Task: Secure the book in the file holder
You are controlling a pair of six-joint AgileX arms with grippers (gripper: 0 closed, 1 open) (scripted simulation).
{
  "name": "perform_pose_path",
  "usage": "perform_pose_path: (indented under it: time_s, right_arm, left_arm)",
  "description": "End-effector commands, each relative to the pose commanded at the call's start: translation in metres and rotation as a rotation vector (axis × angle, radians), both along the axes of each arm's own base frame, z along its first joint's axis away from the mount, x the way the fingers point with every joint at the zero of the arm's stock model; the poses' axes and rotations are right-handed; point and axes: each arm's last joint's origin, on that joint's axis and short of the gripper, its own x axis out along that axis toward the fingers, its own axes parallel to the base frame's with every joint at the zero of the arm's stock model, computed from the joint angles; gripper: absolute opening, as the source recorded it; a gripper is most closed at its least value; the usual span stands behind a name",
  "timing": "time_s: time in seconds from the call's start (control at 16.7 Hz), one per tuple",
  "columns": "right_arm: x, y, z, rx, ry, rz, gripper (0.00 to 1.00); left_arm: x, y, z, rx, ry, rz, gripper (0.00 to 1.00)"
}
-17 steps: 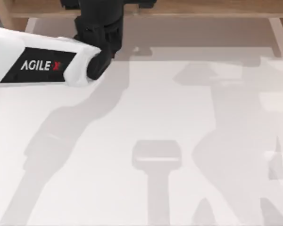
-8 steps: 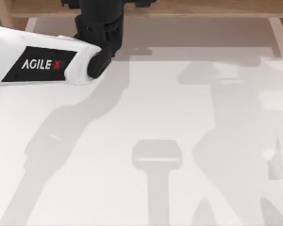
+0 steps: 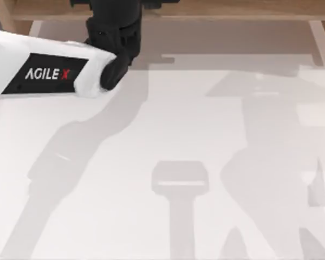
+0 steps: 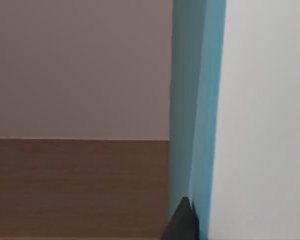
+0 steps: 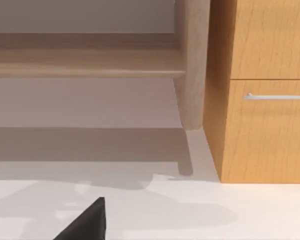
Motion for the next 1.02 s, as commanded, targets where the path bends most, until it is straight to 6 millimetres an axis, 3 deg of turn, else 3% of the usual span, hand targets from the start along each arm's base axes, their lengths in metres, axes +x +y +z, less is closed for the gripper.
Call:
perform_pose_path:
  time_s: [0.12, 0.66, 1.02]
  right_arm:
    - [0.000, 0.000, 0.000, 0.000, 0.000, 0.000, 1.00]
    - [0.000, 0.000, 0.000, 0.000, 0.000, 0.000, 1.00]
    - [0.000, 0.000, 0.000, 0.000, 0.000, 0.000, 1.00]
  left_arm:
    - [0.000, 0.000, 0.000, 0.000, 0.000, 0.000, 0.00]
    - [-0.001, -0.001, 0.002, 0.001, -0.001, -0.003, 0.00]
    - [-0.001, -0.001, 0.016, 0.001, -0.001, -0.003, 0.00]
